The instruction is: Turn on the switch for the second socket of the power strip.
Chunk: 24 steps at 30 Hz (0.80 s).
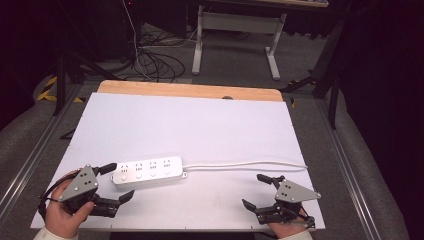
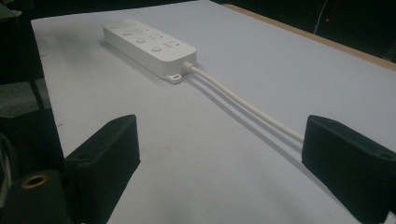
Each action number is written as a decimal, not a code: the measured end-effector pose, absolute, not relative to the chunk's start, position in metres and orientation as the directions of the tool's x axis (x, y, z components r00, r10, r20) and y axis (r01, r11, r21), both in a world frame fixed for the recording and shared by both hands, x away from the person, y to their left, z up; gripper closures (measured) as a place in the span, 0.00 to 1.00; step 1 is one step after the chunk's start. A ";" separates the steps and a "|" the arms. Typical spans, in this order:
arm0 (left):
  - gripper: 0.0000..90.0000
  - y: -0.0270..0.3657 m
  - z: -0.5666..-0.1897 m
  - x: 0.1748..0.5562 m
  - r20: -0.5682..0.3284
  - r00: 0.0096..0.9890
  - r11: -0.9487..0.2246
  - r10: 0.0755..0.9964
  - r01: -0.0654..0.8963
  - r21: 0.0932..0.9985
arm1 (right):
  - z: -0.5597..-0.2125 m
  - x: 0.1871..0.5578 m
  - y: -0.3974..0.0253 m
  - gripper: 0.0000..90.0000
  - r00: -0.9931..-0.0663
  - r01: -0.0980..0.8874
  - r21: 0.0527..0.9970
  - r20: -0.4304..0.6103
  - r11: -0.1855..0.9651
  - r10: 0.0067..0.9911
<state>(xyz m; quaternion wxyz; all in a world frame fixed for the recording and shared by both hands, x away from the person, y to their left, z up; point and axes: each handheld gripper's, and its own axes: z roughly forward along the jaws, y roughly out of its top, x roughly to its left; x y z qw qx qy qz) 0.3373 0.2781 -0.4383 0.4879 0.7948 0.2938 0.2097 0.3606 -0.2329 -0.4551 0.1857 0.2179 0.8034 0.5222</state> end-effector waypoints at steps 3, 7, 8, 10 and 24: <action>0.05 0.281 -0.444 0.335 0.038 0.736 -0.352 0.676 0.276 0.895 | -0.455 0.361 -0.233 0.13 -0.838 0.158 0.922 -0.065 0.354 0.542; 0.06 0.286 -0.451 0.333 0.032 0.737 -0.335 0.676 0.268 0.903 | -0.455 0.361 -0.234 0.13 -0.837 0.158 0.922 -0.064 0.353 0.543; 0.06 0.288 -0.453 0.333 0.034 0.736 -0.333 0.677 0.265 0.905 | -0.455 0.361 -0.234 0.13 -0.837 0.158 0.922 -0.064 0.353 0.543; 0.06 0.291 -0.455 0.332 0.030 0.730 -0.322 0.682 0.264 0.909 | -0.455 0.361 -0.233 0.13 -0.838 0.158 0.922 -0.065 0.354 0.542; 0.06 0.310 -0.479 0.323 0.013 0.710 -0.297 0.704 0.278 0.913 | -0.455 0.361 -0.233 0.13 -0.839 0.156 0.919 -0.070 0.362 0.539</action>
